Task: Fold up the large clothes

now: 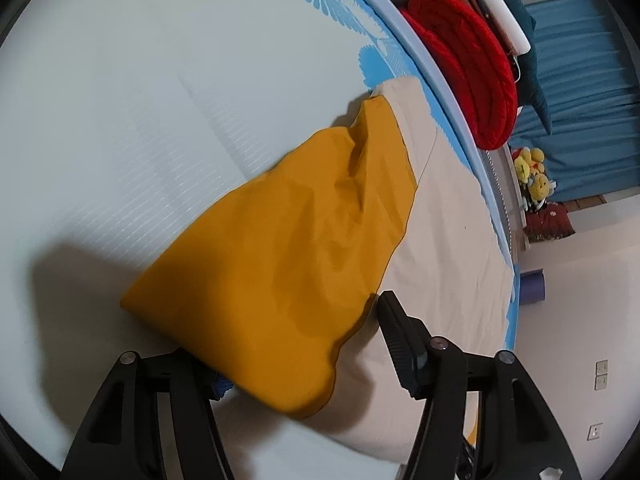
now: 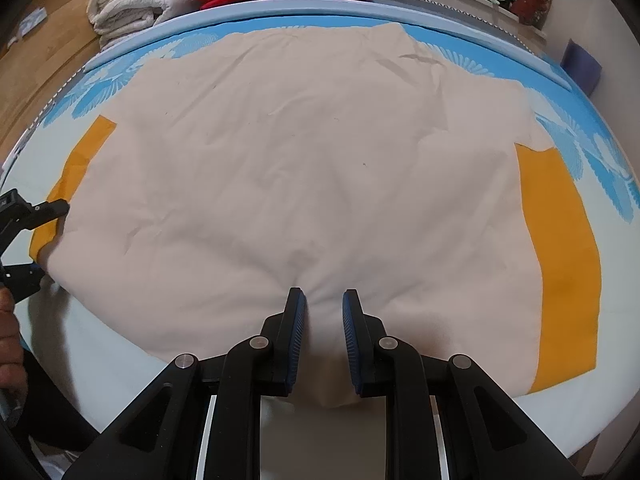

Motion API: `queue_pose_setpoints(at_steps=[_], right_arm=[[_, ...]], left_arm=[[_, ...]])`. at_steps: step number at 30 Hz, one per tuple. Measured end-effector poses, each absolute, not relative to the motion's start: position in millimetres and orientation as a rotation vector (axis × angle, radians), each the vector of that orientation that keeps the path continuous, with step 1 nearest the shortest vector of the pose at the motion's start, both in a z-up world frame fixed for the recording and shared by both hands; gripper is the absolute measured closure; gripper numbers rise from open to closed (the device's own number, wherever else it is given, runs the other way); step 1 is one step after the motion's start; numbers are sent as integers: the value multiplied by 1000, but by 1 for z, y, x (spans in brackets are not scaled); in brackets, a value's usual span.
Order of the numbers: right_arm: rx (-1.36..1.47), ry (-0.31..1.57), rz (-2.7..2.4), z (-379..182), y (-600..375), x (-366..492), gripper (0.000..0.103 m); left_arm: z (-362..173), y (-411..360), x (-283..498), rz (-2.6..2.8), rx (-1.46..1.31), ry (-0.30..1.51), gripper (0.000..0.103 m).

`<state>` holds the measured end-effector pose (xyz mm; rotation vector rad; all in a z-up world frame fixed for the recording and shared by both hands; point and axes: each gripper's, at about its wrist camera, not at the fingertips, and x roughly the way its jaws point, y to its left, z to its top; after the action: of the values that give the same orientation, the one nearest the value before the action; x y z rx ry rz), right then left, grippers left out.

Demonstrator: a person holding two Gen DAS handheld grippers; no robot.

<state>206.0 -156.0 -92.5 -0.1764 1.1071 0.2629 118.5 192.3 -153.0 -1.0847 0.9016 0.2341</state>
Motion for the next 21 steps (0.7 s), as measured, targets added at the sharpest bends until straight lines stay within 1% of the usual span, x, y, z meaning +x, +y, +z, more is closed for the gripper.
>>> queue_pose_setpoints(at_steps=[2,4,6,8,9,14,19,21], right_arm=[[-164,1104,259,-93,-156,205,82],[-157,1097,255,-92,-156,204,82],[-151,1088,251,-92,-156,203,82],[-140,1080,245,-91,-157,201,82],[-135,1077,242,-90,-158,200,82],[-134,1045,207,-81,-158,195,82],[-138,960,163,-60,-145,184,82],[-138,918,150,-48,-137,181,82]], left_arm=[[-154,192,119,242,-1097,878,47],[-156,195,118,248,-1104,871,59],[-158,195,120,225,-1119,874,78],[-153,196,122,195,-1108,875,87],[-147,195,124,180,-1108,882,89],[-109,193,125,115,-1014,850,92],[-61,197,116,108,-888,831,93],[-37,199,109,125,-794,840,93]])
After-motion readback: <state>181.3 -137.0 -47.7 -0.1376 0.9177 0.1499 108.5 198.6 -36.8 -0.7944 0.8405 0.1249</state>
